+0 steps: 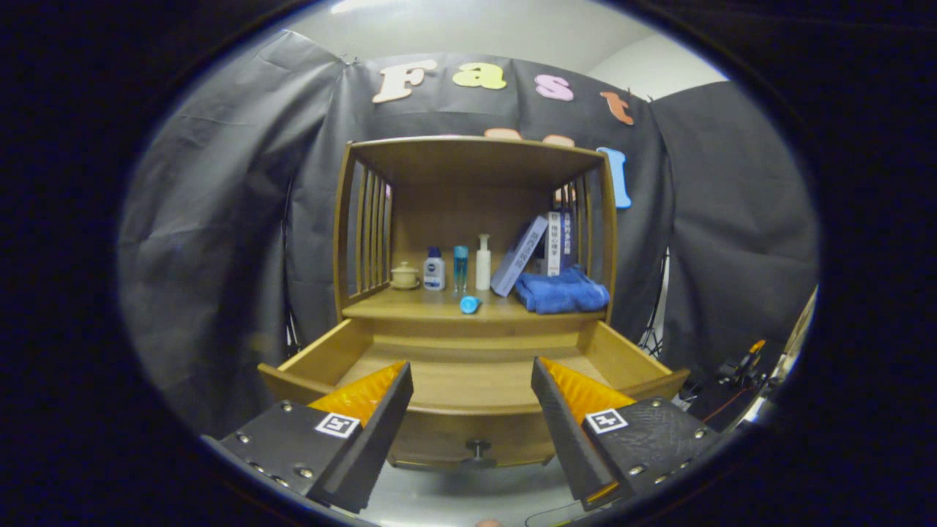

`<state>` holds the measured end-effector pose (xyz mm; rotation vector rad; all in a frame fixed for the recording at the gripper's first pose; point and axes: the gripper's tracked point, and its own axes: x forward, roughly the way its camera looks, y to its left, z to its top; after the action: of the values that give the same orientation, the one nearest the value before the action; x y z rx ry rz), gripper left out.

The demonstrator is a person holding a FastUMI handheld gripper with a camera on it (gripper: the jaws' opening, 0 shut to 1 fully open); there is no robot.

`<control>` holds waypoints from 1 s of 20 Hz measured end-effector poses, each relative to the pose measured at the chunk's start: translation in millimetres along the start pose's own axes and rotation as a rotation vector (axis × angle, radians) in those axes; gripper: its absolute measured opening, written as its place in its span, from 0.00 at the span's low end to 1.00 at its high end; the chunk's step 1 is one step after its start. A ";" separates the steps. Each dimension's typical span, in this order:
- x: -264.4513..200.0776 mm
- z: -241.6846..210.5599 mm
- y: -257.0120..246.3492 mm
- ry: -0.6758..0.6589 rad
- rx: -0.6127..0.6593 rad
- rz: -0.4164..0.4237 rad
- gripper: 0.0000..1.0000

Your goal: Pull open the drawer, take out the items inside it, and place them on the countertop above the cabinet.

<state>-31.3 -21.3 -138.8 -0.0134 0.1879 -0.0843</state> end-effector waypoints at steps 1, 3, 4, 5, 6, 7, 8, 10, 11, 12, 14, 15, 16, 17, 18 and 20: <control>-2.3 -6.2 0.1 0.005 -0.003 0.000 0.97; -13.1 -22.5 8.2 0.003 0.005 0.002 0.97; -15.6 -28.3 8.2 0.005 0.012 -0.001 0.97; -18.9 -33.7 8.1 0.005 0.019 -0.005 0.97; -21.0 -38.1 7.5 0.007 0.028 -0.011 0.97; -22.6 -42.3 7.3 0.006 0.031 -0.014 0.97; -23.2 -47.4 7.8 0.011 0.030 -0.015 0.97; -23.2 -57.3 11.0 0.026 0.022 -0.009 0.97; -23.5 -61.3 12.0 0.032 0.021 -0.008 0.97; -22.7 -64.4 11.6 0.036 0.017 -0.011 0.97; -21.6 -74.6 11.2 0.051 0.026 -0.013 0.97; -21.5 -79.6 11.7 0.058 0.037 -0.014 0.97; -20.5 -84.7 12.0 0.065 0.046 -0.013 0.97; -19.8 -89.6 12.5 0.074 0.051 -0.010 0.97; -17.6 -93.5 14.2 0.081 0.055 -0.005 0.97; -14.1 -99.6 15.1 0.094 0.062 -0.001 0.97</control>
<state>-62.5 -5.6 -234.3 0.0520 0.2796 -0.0919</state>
